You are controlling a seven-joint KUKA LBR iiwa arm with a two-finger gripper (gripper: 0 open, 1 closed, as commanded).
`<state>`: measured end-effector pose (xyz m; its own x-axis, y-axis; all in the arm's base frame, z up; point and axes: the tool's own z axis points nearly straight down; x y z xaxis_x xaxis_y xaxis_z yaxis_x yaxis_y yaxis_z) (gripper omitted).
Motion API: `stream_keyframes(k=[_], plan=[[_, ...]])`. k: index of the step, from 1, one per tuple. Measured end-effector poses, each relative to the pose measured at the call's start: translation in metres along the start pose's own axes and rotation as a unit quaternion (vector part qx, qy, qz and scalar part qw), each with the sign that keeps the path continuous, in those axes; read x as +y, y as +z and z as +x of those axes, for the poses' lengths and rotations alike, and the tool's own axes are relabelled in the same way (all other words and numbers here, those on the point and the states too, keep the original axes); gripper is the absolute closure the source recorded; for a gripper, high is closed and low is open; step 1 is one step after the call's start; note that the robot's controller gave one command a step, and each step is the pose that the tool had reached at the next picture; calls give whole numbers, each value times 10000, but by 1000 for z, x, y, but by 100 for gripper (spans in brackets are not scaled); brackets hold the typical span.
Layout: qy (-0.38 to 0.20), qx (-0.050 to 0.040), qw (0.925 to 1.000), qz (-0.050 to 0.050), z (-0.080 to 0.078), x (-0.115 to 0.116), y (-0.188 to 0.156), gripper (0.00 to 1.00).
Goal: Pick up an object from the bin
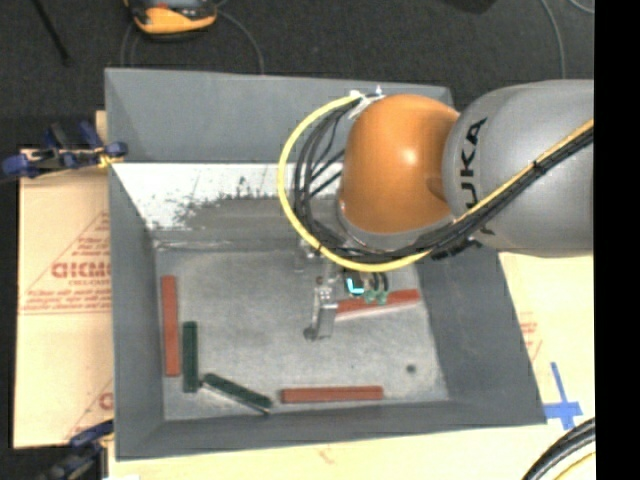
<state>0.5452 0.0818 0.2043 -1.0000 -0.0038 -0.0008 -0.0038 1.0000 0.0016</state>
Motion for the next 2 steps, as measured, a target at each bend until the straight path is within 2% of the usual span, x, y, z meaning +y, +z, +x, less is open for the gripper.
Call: stream_keyframes(k=[1, 2], plan=[[9, -12, 10000, -1, -1, 0, -1, 0], [-6, -83, 10000, -12, 11, -4, 18, 0]])
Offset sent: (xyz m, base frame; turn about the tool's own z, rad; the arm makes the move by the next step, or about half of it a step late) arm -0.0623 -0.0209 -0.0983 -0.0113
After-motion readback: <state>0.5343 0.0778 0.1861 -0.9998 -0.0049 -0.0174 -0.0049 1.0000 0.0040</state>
